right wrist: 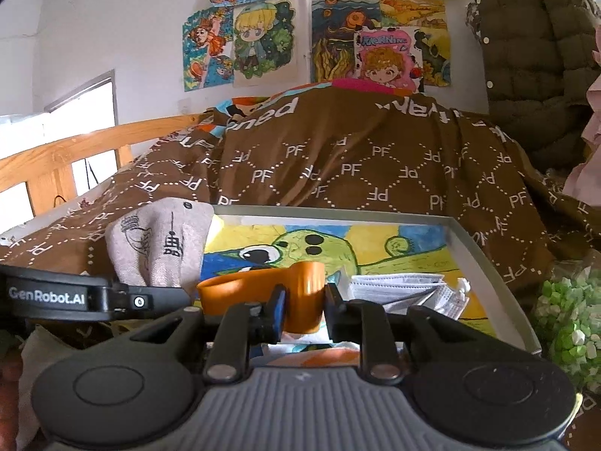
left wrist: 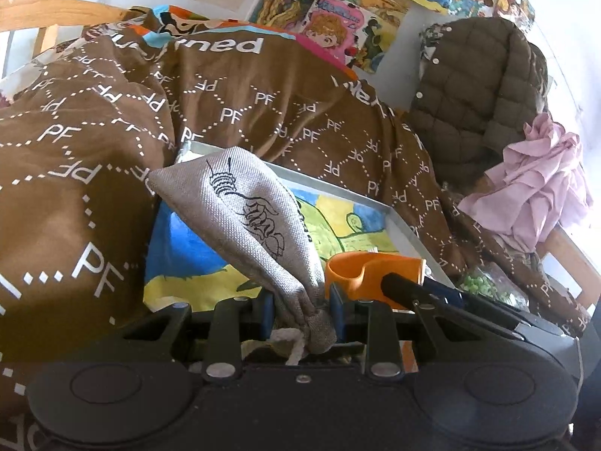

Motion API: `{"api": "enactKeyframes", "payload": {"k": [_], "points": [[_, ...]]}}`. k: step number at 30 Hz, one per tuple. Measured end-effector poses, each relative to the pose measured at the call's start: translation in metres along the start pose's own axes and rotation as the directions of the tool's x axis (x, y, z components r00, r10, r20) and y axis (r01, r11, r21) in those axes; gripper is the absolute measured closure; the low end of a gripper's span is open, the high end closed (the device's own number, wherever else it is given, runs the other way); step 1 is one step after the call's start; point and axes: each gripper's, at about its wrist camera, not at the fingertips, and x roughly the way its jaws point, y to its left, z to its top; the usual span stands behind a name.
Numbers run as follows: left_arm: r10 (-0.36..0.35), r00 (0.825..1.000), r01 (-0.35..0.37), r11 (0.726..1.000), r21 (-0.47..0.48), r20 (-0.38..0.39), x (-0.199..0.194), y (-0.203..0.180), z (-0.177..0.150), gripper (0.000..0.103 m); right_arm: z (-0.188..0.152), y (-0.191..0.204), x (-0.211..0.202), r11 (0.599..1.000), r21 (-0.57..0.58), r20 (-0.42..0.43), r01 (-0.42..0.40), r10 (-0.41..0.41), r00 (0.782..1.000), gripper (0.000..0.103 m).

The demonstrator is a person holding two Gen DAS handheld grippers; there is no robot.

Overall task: Organize soft objects
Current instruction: 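Lower the strap and pouch into the tray and open both tools, then move both open tools back toward the remaining pile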

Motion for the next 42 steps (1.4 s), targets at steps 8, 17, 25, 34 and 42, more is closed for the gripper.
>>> {"api": "enactKeyframes", "payload": {"k": [8, 17, 25, 34, 42], "points": [[-0.028, 0.999, 0.027, 0.998, -0.055, -0.017, 0.003, 0.010, 0.003, 0.070, -0.001, 0.001, 0.001, 1.000, -0.010, -0.009, 0.008, -0.009, 1.000, 0.076], [-0.024, 0.999, 0.021, 0.992, -0.124, -0.021, 0.004, 0.018, 0.004, 0.065, -0.001, 0.001, 0.000, 1.000, -0.011, -0.007, 0.001, -0.001, 1.000, 0.070], [0.037, 0.999, -0.039, 0.988, -0.149, -0.016, -0.007, 0.014, 0.005, 0.042, 0.006, -0.002, -0.008, 1.000, 0.001, 0.011, -0.012, 0.012, 1.000, 0.060], [0.121, 0.988, -0.111, 0.989, -0.094, 0.097, -0.044, -0.007, 0.007, 0.017, 0.021, -0.010, -0.037, 1.000, 0.018, 0.080, -0.022, 0.021, 0.997, 0.034], [0.192, 0.950, -0.192, 0.981, -0.025, 0.246, -0.094, -0.042, 0.006, 0.002, 0.034, -0.023, -0.081, 0.998, 0.052, 0.158, -0.032, 0.023, 0.987, 0.011]]}}
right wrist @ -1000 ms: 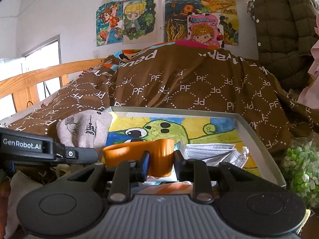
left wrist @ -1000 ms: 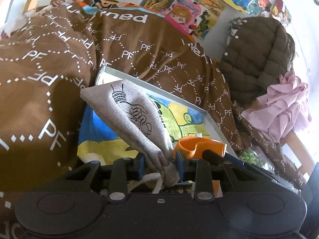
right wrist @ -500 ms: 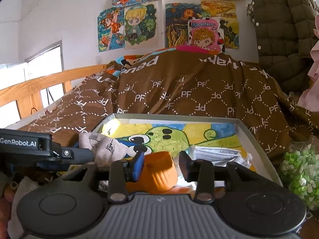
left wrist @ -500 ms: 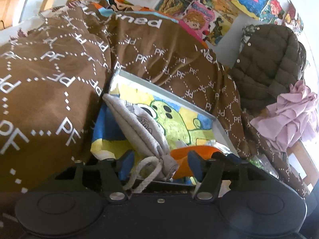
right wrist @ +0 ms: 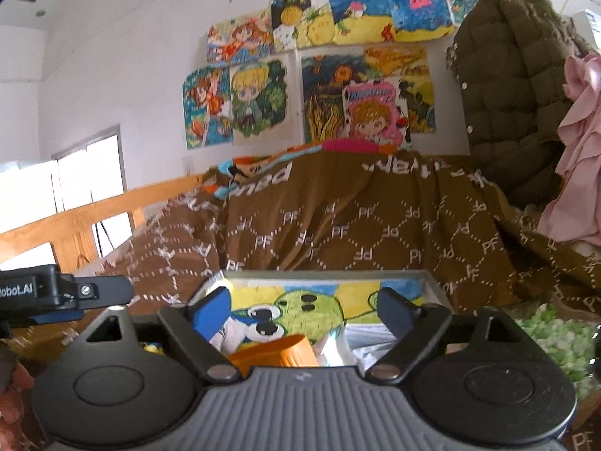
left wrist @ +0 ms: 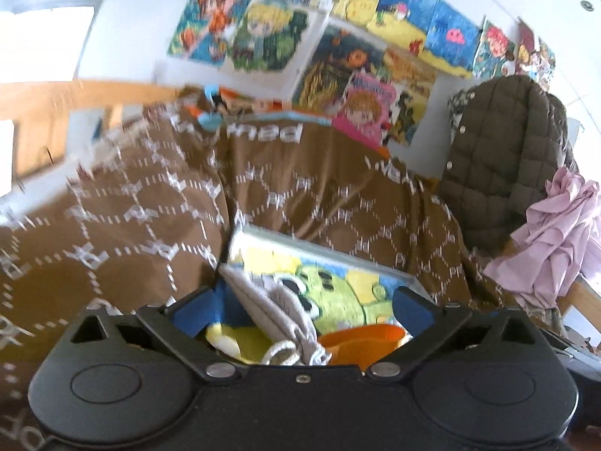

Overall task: Organize soft objects
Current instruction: 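Move both open tools back toward the remaining pile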

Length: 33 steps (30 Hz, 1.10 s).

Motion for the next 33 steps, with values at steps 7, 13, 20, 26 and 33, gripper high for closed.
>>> {"api": "enactKeyframes", "payload": {"k": [7, 13, 20, 26, 33], "points": [[0.029, 0.992, -0.040, 0.996, 0.083, 0.122, -0.050, -0.025, 0.005, 0.001, 0.017, -0.007, -0.047, 1.000, 0.018, 0.090, -0.009, 0.007, 0.996, 0.000], [0.045, 0.980, -0.060, 0.996, 0.072, 0.196, -0.088, -0.041, -0.002, 0.001, 0.019, -0.011, -0.087, 1.000, 0.005, 0.134, 0.002, -0.002, 0.991, 0.000], [0.051, 0.975, -0.065, 0.996, 0.058, 0.218, -0.119, -0.056, -0.016, 0.001, 0.008, -0.016, -0.133, 1.000, -0.015, 0.158, 0.024, -0.022, 0.987, 0.000], [0.051, 0.976, -0.066, 0.995, 0.068, 0.211, -0.141, -0.067, -0.035, 0.001, -0.003, -0.021, -0.167, 0.998, -0.032, 0.163, 0.047, -0.042, 0.986, 0.000], [0.040, 0.987, -0.055, 0.994, 0.092, 0.156, -0.152, -0.075, -0.056, 0.001, -0.017, -0.035, -0.194, 0.997, -0.018, 0.122, 0.076, -0.073, 0.990, 0.000]]}}
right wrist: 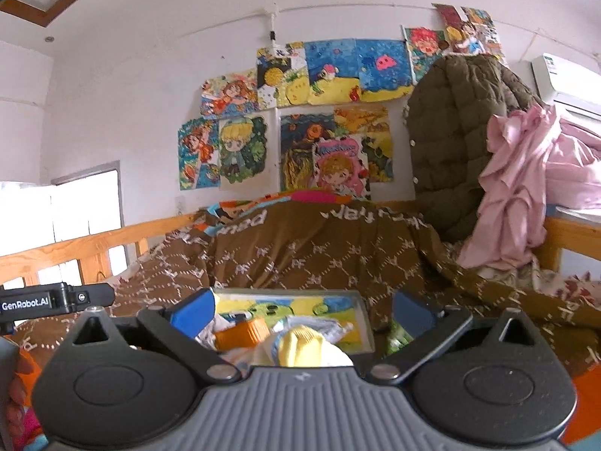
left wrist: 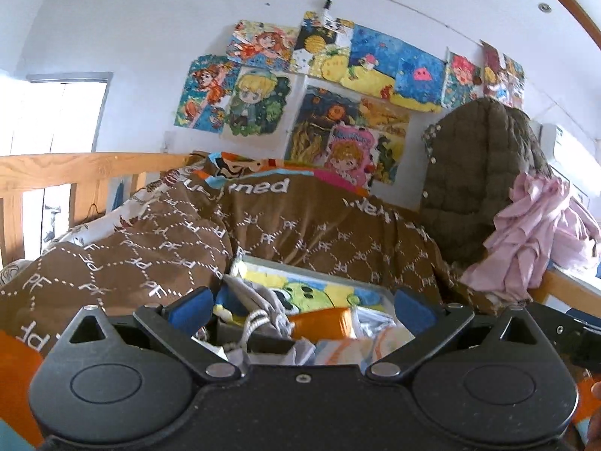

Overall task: Organize soft objects
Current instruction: 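Move both open tools back toward the remaining pile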

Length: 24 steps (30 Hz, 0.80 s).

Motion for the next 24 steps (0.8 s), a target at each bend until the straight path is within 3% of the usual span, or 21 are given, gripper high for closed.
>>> {"api": "enactKeyframes", "payload": {"k": [9, 24], "points": [[-0.060, 0.991, 0.064, 0.998, 0.029, -0.119, -0.009, -0.016, -0.028, 0.001, -0.012, -0.021, -0.020, 0.997, 0.054, -0.071, 0.047, -0.043, 0.997, 0.000], [-0.122, 0.946, 0.160, 0.981, 0.107, -0.300, 0.001, -0.034, -0.065, 0.001, -0.024, -0.025, -0.002, 0.994, 0.099, -0.229, 0.034, -0.011, 0.973, 0.000]]}}
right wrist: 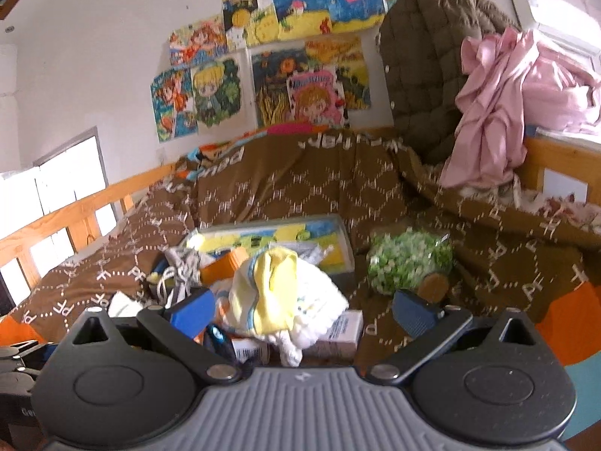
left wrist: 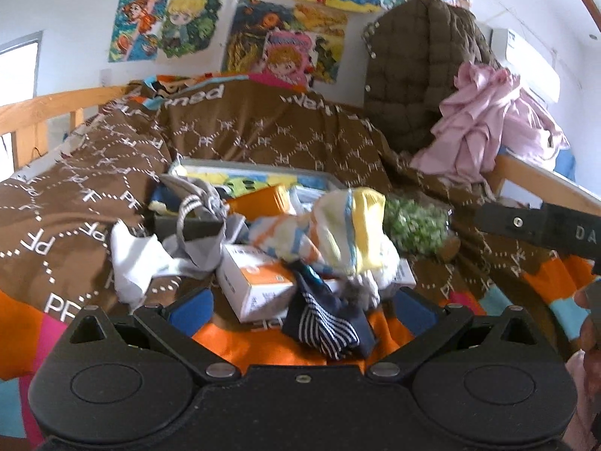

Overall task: Organize soft objects
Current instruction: 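Move both open tools back toward the remaining pile, then grasp the navy striped sock with the left tool while the right tool grasps the yellow striped cloth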

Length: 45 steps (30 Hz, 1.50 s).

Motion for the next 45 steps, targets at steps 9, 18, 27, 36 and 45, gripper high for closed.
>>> {"api": "enactKeyframes", "payload": {"k": [9, 18, 27, 36, 45], "points": [[-0.029, 0.995, 0.030, 0.999, 0.013, -0.090, 0.021, 0.000, -0.007, 0.001, -0.005, 0.001, 0.020, 1.000, 0.009, -0.103, 0.002, -0.001, 0.995, 0.000], [-0.040, 0.991, 0.041, 0.999, 0.005, -0.127, 0.032, 0.000, -0.009, 0.001, -0.007, 0.005, 0.030, 1.000, -0.008, -0.157, 0.004, -0.005, 0.988, 0.000], [-0.111, 0.982, 0.111, 0.994, -0.004, -0.156, 0.054, -0.004, -0.009, 0.001, -0.007, 0.002, 0.039, 1.000, 0.015, -0.191, -0.014, 0.016, 0.981, 0.000], [-0.153, 0.969, 0.151, 0.988, -0.025, -0.194, 0.084, -0.004, -0.010, 0.001, -0.003, -0.007, 0.067, 0.998, 0.052, -0.228, -0.032, 0.043, 0.973, 0.000], [-0.184, 0.960, 0.178, 0.983, -0.046, -0.210, 0.103, 0.000, -0.012, 0.006, 0.004, -0.022, 0.102, 0.986, 0.135, -0.227, -0.096, 0.125, 0.966, 0.001]]}}
